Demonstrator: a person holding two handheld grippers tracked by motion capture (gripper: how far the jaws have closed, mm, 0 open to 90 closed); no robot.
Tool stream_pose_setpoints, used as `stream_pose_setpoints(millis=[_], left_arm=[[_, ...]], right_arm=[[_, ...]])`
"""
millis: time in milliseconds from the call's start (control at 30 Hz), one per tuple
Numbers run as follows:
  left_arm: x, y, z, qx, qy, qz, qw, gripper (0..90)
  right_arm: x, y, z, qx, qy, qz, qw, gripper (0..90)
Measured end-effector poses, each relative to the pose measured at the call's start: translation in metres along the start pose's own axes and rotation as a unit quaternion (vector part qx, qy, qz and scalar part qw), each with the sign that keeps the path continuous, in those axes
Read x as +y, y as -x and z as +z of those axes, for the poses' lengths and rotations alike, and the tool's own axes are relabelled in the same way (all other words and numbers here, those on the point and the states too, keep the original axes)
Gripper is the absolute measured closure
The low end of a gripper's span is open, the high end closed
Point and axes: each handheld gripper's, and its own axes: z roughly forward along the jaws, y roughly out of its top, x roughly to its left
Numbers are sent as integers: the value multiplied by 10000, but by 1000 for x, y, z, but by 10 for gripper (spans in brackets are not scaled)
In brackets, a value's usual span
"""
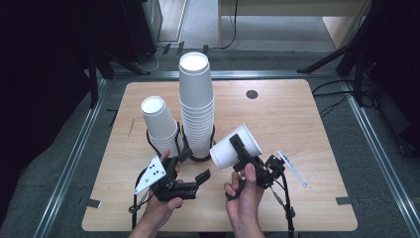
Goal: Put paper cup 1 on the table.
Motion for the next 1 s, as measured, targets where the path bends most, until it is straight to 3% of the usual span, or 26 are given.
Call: stream_pose_setpoints(millis=[133,400,600,733,867,933,1000], left_arm=[[1,-1,-1,13,6,1,10000,106],[1,-3,-3,56,-4,-2,10000,106],[3,-4,-4,76,18,-8,10000,106],[3,-5,-4,89,12,-22,10000,106],[2,-7,-4,148,-8,-27,9999,111],[2,-8,-4,169,-20,-17,9999,111],[2,-8,-5,197,-23,-15,9998,111]], right_arm=[[5,-4,-1,-96,144,-520,9985,152],[11,-11,-2,-176,272,-1107,9933,151],[15,-16,-3,-263,378,-1558,9867,151],[17,-19,-3,-347,452,-2048,9772,150],[20,-21,-2,-372,476,-2380,9694,148],[21,-22,-1,-461,541,-2572,9637,148],[23,-22,0,-496,584,-2833,9560,148]])
